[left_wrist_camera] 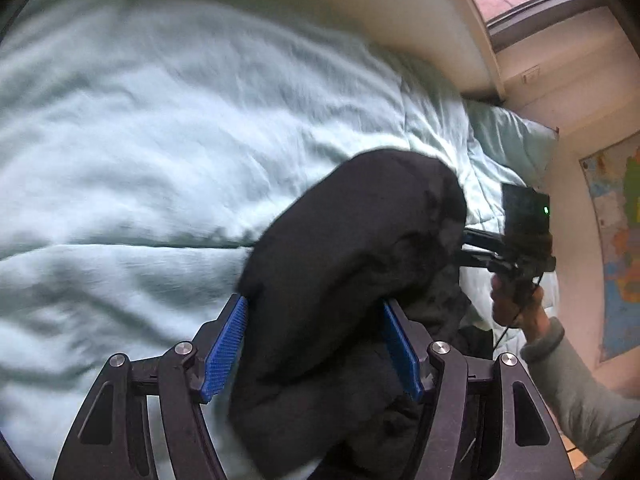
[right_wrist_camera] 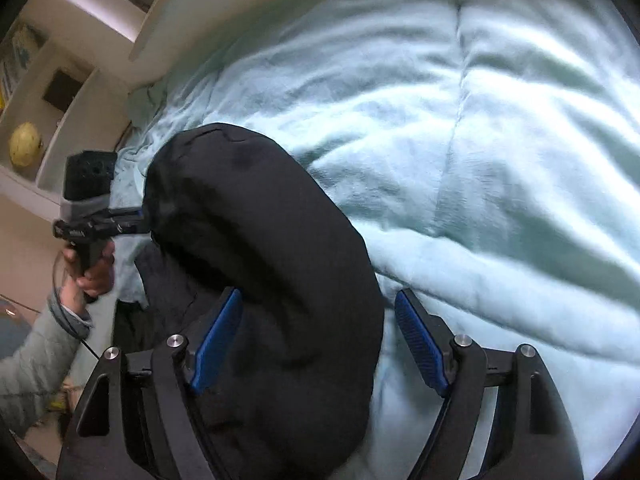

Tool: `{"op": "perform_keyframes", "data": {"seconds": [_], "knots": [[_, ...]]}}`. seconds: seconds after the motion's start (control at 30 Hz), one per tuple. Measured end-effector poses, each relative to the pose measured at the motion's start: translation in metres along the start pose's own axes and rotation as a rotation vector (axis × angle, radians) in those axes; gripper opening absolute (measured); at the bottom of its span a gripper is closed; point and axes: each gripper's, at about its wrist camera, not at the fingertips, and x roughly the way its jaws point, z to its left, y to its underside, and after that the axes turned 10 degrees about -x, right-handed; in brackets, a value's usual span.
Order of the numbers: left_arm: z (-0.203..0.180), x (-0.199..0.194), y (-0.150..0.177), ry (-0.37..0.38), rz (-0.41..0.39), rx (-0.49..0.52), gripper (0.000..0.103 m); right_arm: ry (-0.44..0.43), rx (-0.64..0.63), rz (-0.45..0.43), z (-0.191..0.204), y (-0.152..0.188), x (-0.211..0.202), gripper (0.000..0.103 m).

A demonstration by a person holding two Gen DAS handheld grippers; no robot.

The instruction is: Fold large clothes

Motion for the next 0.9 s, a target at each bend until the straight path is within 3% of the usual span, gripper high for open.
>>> {"op": "perform_keyframes", "data": {"seconds": [0.03,0.1,0.13,0.17,0.23,0.3,0.4,0.53,0.73,0.83,0.9], "knots": [[-0.001,0.009,-0.002,-0.003,0.005,-0.009,0.068,-0.037,0.002,0.007,-0.003,-0.002,0.006,0.081],[-0.001,0.017,0.000,-0.007,0.000,-0.018,0.068,-0.011,-0.045,0.032,0.007,-0.004,0.018,0.076],[-0.005,0.016,0.002,-0.014,-0.018,-0.007,0.063,0.019,-0.070,0.045,0.010,-0.002,0.020,0.060],[-0.015,0.013,0.009,-0.037,-0.048,0.039,0.045,0.046,-0.101,0.057,0.018,-0.001,0.022,0.053],[-0.031,0.006,0.018,-0.069,-0.086,0.113,0.026,0.050,-0.126,0.037,0.028,0.001,0.014,0.028],[-0.051,-0.016,0.033,-0.058,-0.126,0.166,0.019,0.069,-0.172,0.001,0.047,0.008,-0.011,0.023],[-0.080,-0.052,0.060,-0.039,-0.175,0.233,0.017,0.102,-0.257,-0.059,0.090,0.023,-0.053,0.021],[-0.135,-0.104,0.123,-0.062,-0.245,0.355,0.016,0.195,-0.377,-0.108,0.163,0.062,-0.111,0.021],[-0.193,-0.149,0.255,-0.175,-0.316,0.477,0.017,0.399,-0.502,-0.164,0.266,0.155,-0.165,0.021],[-0.194,-0.144,0.323,-0.235,-0.309,0.448,0.021,0.515,-0.524,-0.143,0.308,0.226,-0.169,0.021],[-0.171,-0.123,0.362,-0.282,-0.246,0.349,0.022,0.579,-0.515,-0.098,0.320,0.263,-0.159,0.021]]}}
